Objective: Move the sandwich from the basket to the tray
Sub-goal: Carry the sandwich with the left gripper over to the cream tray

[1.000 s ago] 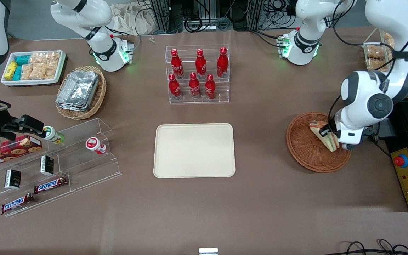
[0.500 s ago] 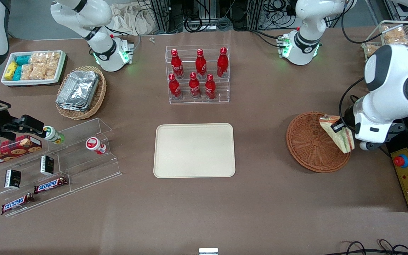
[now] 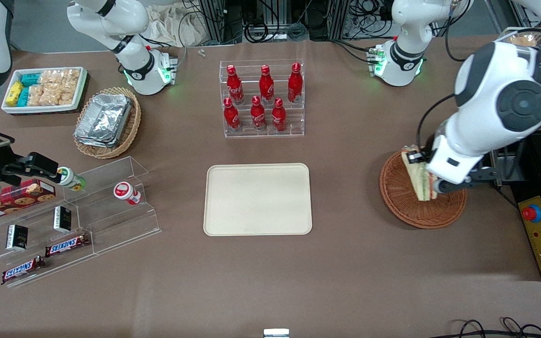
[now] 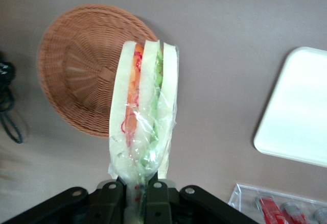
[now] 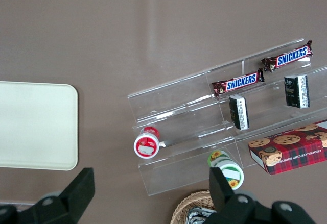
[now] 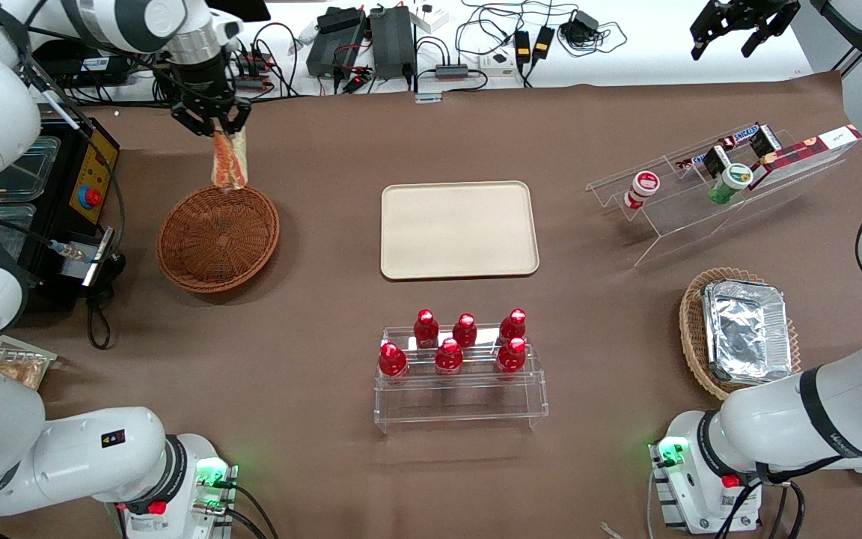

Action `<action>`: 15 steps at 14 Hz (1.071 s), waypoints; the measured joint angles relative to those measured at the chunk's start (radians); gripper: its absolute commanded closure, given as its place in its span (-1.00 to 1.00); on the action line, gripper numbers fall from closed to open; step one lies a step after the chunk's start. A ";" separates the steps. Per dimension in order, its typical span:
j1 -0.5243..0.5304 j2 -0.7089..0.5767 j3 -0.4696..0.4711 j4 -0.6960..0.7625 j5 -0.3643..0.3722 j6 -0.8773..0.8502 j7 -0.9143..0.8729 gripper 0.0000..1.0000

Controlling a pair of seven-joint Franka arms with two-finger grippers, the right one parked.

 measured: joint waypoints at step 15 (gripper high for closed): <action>-0.319 0.459 -0.075 0.119 0.129 0.382 -0.175 1.00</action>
